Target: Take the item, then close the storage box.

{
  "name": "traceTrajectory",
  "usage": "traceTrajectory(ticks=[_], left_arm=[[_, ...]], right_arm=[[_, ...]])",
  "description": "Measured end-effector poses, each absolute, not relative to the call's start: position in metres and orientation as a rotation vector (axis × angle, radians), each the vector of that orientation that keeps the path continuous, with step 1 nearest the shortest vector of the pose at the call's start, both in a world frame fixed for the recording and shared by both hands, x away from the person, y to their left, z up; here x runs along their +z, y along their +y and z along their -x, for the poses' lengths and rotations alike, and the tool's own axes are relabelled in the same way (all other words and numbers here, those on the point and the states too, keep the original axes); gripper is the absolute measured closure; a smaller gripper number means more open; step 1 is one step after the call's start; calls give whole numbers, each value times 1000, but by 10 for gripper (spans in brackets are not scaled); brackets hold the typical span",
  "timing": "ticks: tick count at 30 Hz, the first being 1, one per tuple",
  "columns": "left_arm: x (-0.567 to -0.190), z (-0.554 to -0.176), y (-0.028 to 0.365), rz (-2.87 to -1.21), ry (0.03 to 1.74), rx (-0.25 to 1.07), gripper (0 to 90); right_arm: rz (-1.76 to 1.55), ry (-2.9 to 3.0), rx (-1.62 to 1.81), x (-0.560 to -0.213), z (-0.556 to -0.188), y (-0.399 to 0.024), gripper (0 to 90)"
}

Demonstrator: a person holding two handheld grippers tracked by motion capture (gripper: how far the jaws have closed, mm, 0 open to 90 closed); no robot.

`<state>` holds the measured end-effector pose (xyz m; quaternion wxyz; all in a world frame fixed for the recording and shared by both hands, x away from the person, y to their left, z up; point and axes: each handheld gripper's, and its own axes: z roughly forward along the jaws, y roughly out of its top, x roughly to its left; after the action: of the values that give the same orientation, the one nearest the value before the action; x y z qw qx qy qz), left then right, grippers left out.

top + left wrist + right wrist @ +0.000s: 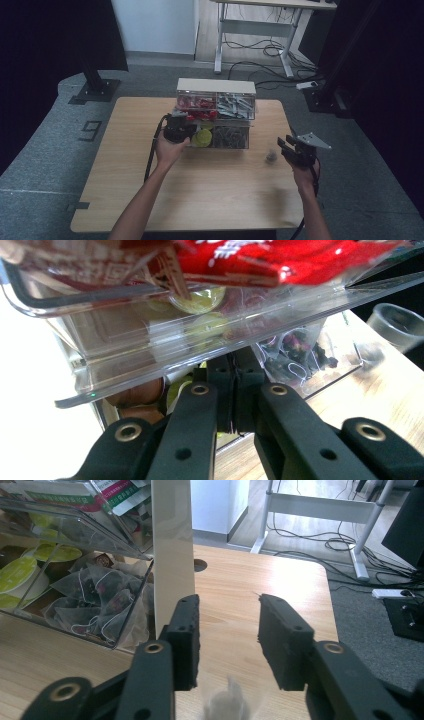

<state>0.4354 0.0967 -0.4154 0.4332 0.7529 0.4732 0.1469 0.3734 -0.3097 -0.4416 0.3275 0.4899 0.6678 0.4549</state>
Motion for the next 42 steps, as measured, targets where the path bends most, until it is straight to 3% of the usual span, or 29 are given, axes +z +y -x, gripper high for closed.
traceTrajectory(ticks=[14, 42], left_arm=[[-415, -435, 96, -1883, 1174, 369, 886], [-423, -426, 97, -1871, 1153, 377, 885]], right_arm=[[-1326, 1756, 1259, -463, -355, -307, 485], [-1289, 1846, 1344, -501, -318, -297, 491]])
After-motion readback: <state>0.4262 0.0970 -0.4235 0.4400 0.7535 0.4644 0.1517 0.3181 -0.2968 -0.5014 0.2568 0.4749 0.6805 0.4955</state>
